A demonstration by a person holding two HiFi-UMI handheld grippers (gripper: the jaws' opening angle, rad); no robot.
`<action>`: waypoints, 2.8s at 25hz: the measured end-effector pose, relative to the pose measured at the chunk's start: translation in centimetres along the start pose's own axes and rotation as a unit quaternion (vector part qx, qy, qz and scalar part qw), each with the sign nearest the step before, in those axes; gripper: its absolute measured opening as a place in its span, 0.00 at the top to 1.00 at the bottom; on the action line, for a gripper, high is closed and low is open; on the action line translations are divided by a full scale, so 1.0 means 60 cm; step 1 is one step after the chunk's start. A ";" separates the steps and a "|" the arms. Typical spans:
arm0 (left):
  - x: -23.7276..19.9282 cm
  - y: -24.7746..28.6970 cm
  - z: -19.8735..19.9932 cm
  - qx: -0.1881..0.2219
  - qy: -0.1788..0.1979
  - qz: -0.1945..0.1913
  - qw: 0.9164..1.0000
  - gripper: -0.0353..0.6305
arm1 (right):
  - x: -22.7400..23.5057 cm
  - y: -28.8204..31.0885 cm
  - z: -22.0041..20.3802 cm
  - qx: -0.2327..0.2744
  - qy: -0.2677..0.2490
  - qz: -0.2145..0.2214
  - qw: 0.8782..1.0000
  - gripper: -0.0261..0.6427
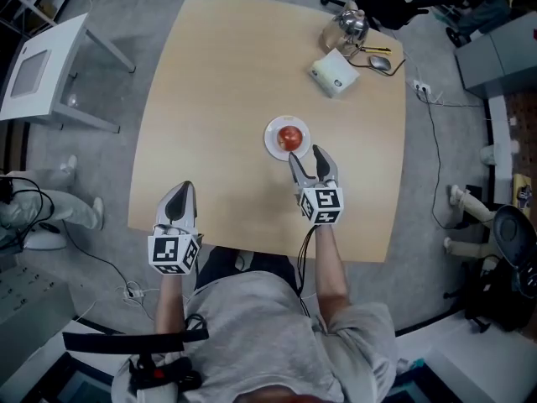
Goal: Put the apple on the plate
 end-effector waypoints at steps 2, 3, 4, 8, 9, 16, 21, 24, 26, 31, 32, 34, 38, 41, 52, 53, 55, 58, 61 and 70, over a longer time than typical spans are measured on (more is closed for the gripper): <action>0.001 -0.002 0.007 0.007 0.000 -0.002 1.000 0.92 | -0.003 -0.007 0.008 0.004 -0.002 -0.001 1.000 0.55; 0.001 -0.004 0.010 0.009 0.001 -0.002 1.000 0.92 | -0.005 -0.011 0.012 0.006 -0.002 -0.001 1.000 0.55; 0.001 -0.007 0.012 0.011 0.002 -0.003 1.000 0.92 | -0.009 -0.015 0.016 0.008 -0.003 -0.001 1.000 0.55; 0.001 -0.019 0.021 0.022 0.003 -0.008 1.000 0.92 | -0.023 -0.033 0.030 0.016 -0.003 -0.003 1.000 0.56; 0.001 -0.021 0.025 0.025 0.003 -0.009 1.000 0.92 | -0.026 -0.036 0.035 0.018 -0.003 -0.003 1.000 0.57; 0.005 -0.036 0.040 0.043 0.007 -0.019 0.999 0.92 | -0.050 -0.066 0.065 0.042 -0.006 -0.007 0.999 0.60; 0.008 -0.034 0.045 0.055 0.009 -0.027 0.998 0.92 | -0.054 -0.080 0.074 0.054 -0.008 -0.011 0.998 0.61; 0.012 -0.038 0.050 0.062 0.011 -0.031 0.998 0.92 | -0.059 -0.094 0.077 0.059 -0.011 -0.012 0.998 0.64; 0.014 -0.043 0.052 0.066 0.012 -0.034 0.997 0.92 | -0.064 -0.106 0.079 0.062 -0.012 -0.012 0.998 0.65; 0.011 -0.031 0.046 0.078 0.015 -0.041 0.996 0.92 | -0.067 -0.114 0.070 0.071 -0.011 -0.019 0.997 0.67; 0.010 -0.033 0.048 0.080 0.016 -0.042 0.996 0.92 | -0.070 -0.119 0.072 0.073 -0.010 -0.020 0.997 0.67; 0.012 -0.054 0.060 0.082 0.018 -0.043 0.996 0.92 | -0.086 -0.143 0.082 0.077 -0.007 -0.022 0.997 0.68; 0.013 -0.084 0.072 0.087 0.020 -0.047 0.995 0.92 | -0.113 -0.182 0.092 0.082 -0.003 -0.028 0.996 0.70; 0.013 -0.085 0.071 0.090 0.021 -0.053 0.994 0.92 | -0.119 -0.193 0.091 0.089 -0.001 -0.035 0.995 0.73; 0.012 -0.108 0.076 0.102 0.024 -0.061 0.993 0.92 | -0.147 -0.237 0.101 0.107 -0.008 -0.047 0.993 0.82; 0.011 -0.108 0.075 0.103 0.025 -0.061 0.992 0.92 | -0.148 -0.239 0.100 0.108 -0.009 -0.048 0.993 0.82; 0.011 -0.109 0.071 0.105 0.025 -0.063 0.992 0.92 | -0.148 -0.244 0.097 0.110 -0.009 -0.051 0.993 0.84; 0.010 -0.110 0.067 0.104 0.024 -0.062 0.992 0.92 | -0.149 -0.252 0.094 0.111 -0.007 -0.055 0.992 0.85; 0.010 -0.111 0.065 0.103 0.023 -0.064 0.992 0.92 | -0.152 -0.259 0.091 0.113 -0.004 -0.060 0.992 0.86; 0.015 -0.109 0.063 0.102 0.026 -0.070 0.992 0.92 | -0.151 -0.276 0.083 0.118 0.000 -0.072 0.990 0.93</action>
Point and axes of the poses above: the fingertips, and each gripper's own axes: y forward along the fingers, x to its right, z out of its top, the point moved 4 cm from there along -y, backward along the fingers, and after that the axes turned 2 degrees about -y, right-handed, at the moved point
